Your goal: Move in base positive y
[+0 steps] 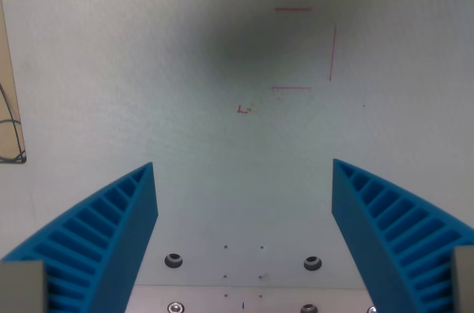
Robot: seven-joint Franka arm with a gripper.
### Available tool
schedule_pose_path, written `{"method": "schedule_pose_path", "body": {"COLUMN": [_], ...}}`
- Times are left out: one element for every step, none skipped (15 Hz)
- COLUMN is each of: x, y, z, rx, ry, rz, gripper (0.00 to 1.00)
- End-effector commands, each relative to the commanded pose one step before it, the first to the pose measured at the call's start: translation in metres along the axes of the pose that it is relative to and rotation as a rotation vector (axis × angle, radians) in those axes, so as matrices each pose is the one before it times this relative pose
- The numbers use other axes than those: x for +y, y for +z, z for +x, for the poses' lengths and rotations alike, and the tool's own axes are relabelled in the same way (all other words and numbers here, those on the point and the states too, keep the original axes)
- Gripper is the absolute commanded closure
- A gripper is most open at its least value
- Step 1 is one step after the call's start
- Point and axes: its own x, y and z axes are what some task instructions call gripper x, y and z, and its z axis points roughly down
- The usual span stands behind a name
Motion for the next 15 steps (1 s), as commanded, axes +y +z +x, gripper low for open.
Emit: {"method": "schedule_pose_path", "body": {"x": [-0.00498, -0.00500, -0.00500, -0.00500, -0.00500, -0.00500, -0.00500, -0.00500, -0.00500, -0.00500, -0.00500, -0.00500, -0.00500, -0.00500, -0.00500], "y": [-0.00135, -0.00004, -0.00003, -0.00001, 0.00001, 0.00001, 0.00001, 0.00001, 0.00001, 0.00001, 0.00001, 0.00002, 0.00002, 0.00002, 0.00002], "z": [0.00065, 0.00066, 0.00067, 0.00069, 0.00071, 0.00072, 0.00074, 0.00075, 0.00076, 0.00077, 0.00078, 0.00078, 0.00079, 0.00080, 0.00080], "rx": [0.0028, 0.0000, 0.0000, 0.0000, 0.0000, 0.0000, 0.0000, 0.0000, 0.0000, 0.0000, 0.0000, 0.0000, 0.0000, 0.0000, 0.0000], "ry": [0.0000, 0.0000, 0.0000, 0.0000, 0.0000, 0.0000, 0.0000, 0.0000, 0.0000, 0.0000, 0.0000, 0.0000, 0.0000, 0.0000, 0.0000], "rz": [-0.00012, 0.00000, 0.00000, 0.00000, 0.00000, 0.00000, 0.00000, 0.00000, 0.00000, 0.00000, 0.00000, 0.00000, 0.00000, 0.00000, 0.00000], "gripper": [0.00, 0.00, 0.00, 0.00, 0.00, 0.00, 0.00, 0.00, 0.00, 0.00, 0.00, 0.00, 0.00, 0.00, 0.00]}}
